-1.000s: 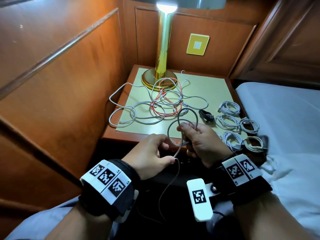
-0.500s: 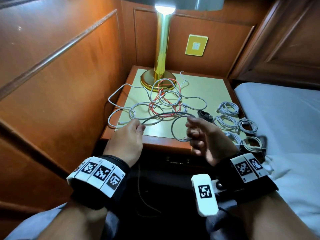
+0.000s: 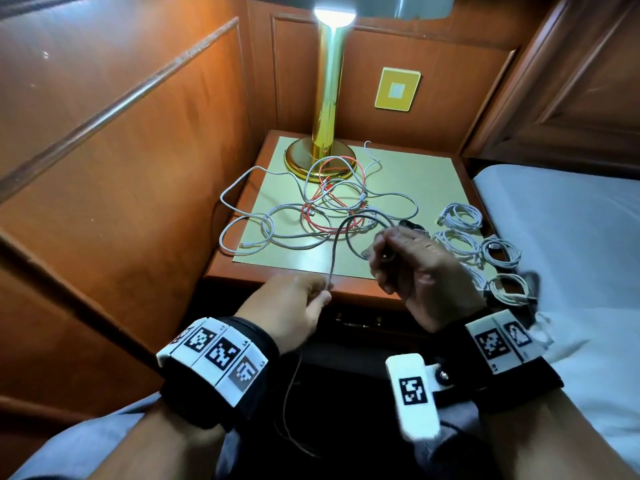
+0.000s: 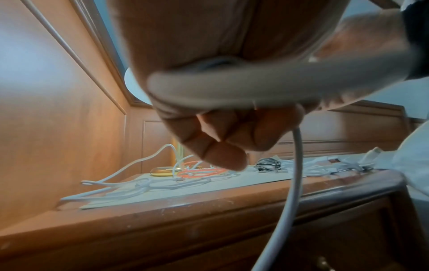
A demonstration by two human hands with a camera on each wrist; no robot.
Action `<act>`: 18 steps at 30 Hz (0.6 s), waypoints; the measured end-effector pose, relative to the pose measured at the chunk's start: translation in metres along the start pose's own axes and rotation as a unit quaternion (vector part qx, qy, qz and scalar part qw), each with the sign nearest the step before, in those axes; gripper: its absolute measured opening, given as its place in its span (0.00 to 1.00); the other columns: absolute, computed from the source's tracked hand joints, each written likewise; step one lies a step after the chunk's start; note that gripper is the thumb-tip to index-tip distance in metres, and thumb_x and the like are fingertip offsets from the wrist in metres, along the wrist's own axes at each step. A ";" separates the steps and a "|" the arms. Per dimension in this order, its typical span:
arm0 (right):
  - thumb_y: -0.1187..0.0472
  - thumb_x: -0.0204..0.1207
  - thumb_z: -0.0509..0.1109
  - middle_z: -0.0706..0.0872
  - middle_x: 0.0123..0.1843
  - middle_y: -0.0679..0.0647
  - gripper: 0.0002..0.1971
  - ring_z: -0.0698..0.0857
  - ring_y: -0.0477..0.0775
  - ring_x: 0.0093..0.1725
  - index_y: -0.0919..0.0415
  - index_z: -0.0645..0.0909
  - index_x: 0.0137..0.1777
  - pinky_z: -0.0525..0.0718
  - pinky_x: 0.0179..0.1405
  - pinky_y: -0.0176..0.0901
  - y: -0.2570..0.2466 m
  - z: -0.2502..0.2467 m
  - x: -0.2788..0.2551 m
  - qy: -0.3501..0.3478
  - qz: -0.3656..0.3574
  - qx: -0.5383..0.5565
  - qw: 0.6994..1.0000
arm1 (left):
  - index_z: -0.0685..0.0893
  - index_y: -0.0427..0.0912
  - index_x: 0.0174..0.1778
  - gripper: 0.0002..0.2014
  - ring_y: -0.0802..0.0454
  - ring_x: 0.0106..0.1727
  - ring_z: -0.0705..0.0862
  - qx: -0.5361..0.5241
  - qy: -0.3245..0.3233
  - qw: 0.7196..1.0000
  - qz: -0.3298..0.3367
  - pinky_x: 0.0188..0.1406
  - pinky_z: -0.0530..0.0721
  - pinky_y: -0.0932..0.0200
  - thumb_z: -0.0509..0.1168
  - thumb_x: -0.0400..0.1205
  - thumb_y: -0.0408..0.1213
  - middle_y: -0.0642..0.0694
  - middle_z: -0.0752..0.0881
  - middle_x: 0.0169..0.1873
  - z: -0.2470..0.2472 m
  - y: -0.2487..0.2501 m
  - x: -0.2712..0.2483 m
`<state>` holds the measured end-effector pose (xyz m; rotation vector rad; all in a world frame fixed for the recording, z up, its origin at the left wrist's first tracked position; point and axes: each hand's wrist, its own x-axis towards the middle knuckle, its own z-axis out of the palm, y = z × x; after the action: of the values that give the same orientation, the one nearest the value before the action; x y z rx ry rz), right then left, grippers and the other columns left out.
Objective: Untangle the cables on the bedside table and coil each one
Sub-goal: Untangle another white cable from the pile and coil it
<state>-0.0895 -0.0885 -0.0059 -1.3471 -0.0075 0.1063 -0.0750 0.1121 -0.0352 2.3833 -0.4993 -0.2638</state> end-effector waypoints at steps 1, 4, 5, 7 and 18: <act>0.54 0.80 0.61 0.83 0.36 0.57 0.11 0.74 0.52 0.29 0.57 0.81 0.40 0.64 0.27 0.43 0.002 0.004 0.000 -0.006 -0.013 -0.017 1.000 | 0.88 0.48 0.55 0.09 0.52 0.44 0.86 -0.001 -0.014 1.000 0.005 0.47 0.80 0.60 0.64 0.87 0.44 0.55 0.86 0.34 0.001 0.001 -0.001; 0.54 0.82 0.62 0.88 0.39 0.57 0.12 0.77 0.51 0.30 0.58 0.81 0.41 0.67 0.27 0.37 0.008 0.012 0.000 -0.015 -0.059 -0.117 0.991 | 0.89 0.47 0.50 0.10 0.55 0.34 0.81 -0.015 -0.027 0.999 0.018 0.42 0.80 0.56 0.64 0.87 0.46 0.54 0.83 0.28 0.002 0.000 0.000; 0.54 0.82 0.63 0.89 0.39 0.56 0.12 0.77 0.51 0.31 0.57 0.82 0.41 0.71 0.30 0.36 0.010 0.013 0.000 -0.008 -0.080 -0.173 0.982 | 0.88 0.46 0.47 0.12 0.54 0.34 0.81 -0.016 -0.023 0.999 0.023 0.42 0.81 0.54 0.63 0.87 0.47 0.52 0.83 0.28 0.001 0.000 0.000; 0.53 0.81 0.63 0.90 0.39 0.55 0.12 0.78 0.51 0.32 0.56 0.85 0.41 0.78 0.35 0.43 0.013 0.014 0.001 0.011 -0.105 -0.252 0.962 | 0.88 0.45 0.44 0.14 0.52 0.34 0.82 -0.021 -0.011 0.999 0.028 0.41 0.81 0.53 0.63 0.88 0.47 0.50 0.83 0.28 -0.002 -0.001 0.001; 0.53 0.87 0.63 0.90 0.37 0.44 0.14 0.85 0.44 0.37 0.52 0.85 0.41 0.82 0.44 0.50 0.017 0.003 0.004 -0.005 -0.028 -0.429 0.903 | 0.88 0.52 0.49 0.05 0.59 0.46 0.86 -0.097 -0.065 0.988 0.100 0.50 0.83 0.59 0.70 0.79 0.39 0.55 0.89 0.42 -0.004 0.001 -0.004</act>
<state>-0.0870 -0.0820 -0.0220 -2.2295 -0.1124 0.0599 -0.0774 0.1158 -0.0313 2.1188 -0.7356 -0.3618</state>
